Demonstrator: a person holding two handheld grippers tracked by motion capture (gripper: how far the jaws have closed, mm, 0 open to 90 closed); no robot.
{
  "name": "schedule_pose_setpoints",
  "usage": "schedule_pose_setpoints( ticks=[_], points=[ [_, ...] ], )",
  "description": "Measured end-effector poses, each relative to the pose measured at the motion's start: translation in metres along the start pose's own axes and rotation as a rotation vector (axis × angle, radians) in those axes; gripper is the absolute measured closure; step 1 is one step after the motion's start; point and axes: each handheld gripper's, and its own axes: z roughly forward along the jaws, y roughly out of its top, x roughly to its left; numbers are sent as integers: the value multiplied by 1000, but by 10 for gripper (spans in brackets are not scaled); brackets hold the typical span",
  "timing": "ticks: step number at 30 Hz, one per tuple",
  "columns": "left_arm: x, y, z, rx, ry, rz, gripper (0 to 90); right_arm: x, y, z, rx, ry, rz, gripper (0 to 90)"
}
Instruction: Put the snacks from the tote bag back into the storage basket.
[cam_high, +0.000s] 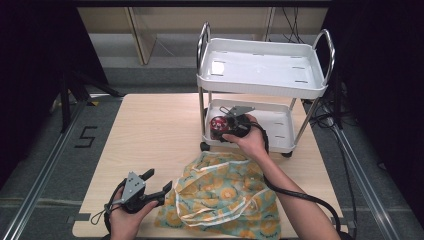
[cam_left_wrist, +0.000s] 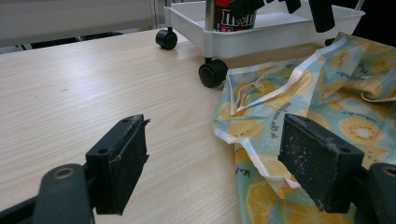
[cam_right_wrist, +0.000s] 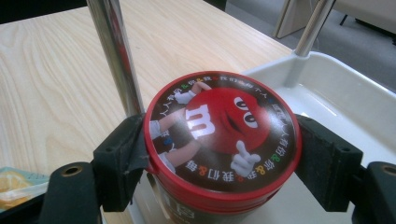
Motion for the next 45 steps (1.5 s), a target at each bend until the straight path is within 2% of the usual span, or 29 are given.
schedule_pose_setpoints(
  ticks=[1,4,5,8,10,12,13,14,17,18,21,22,23,24,25,26,27,29,30,31,33,34,35,36,45],
  points=[
    [0,0,0,0,1,-2,225,1,0,-1,-1,4,24,255],
    [0,0,0,-1,0,-1,225,0,0,0,5,-4,22,244],
    [0,0,0,-1,-1,0,225,1,0,-1,3,9,51,236],
    [0,0,0,-1,-2,-2,225,1,0,-1,7,15,69,202],
    [0,0,1,-2,-2,-2,225,1,0,-1,11,-8,78,199],
    [0,0,1,-1,-2,-4,225,1,1,-4,-3,5,83,195],
    [0,0,1,-1,-3,-3,225,1,2,-5,0,-14,71,193],
    [0,0,1,-1,-3,-3,225,2,2,-7,5,-6,87,191],
    [-1,0,1,-2,-3,-5,225,3,4,-13,3,-25,72,185],
    [-1,0,1,-2,-3,-5,225,3,5,-14,-3,-18,49,179],
    [-1,0,1,-3,-2,-5,225,5,6,-21,-7,-21,55,179],
    [-1,0,1,-2,-2,-3,225,8,6,-25,3,-19,78,179],
    [-1,0,1,-4,-3,-5,225,6,6,-25,3,-20,42,179],
    [0,0,2,-10,-9,-5,225,7,7,-27,-1,-14,40,179],
    [-1,0,2,-8,-7,-7,225,10,7,-31,3,-22,69,179],
    [0,0,2,-8,-8,-6,225,9,7,-32,5,-22,49,179],
    [-1,0,2,-8,-7,-6,225,10,8,-34,16,-32,50,179],
    [-1,0,2,-9,-7,-5,225,11,9,-38,5,-20,44,179],
    [0,0,2,-9,-7,-6,225,13,9,-41,12,-24,67,179],
    [0,0,2,-8,-7,-5,225,12,9,-42,14,-29,37,179],
    [-1,0,2,-11,-8,-10,225,13,9,-45,28,-38,39,180],
    [-1,0,2,-11,-8,-9,225,16,9,-48,39,-26,82,180],
    [-1,0,2,-12,-7,-9,225,13,9,-48,39,-35,31,180],
    [-1,0,1,-6,-1,-10,225,14,9,-51,48,-38,49,180],
    [-1,0,2,-10,-6,-10,225,13,4,-69,71,-41,34,182]
  ],
)
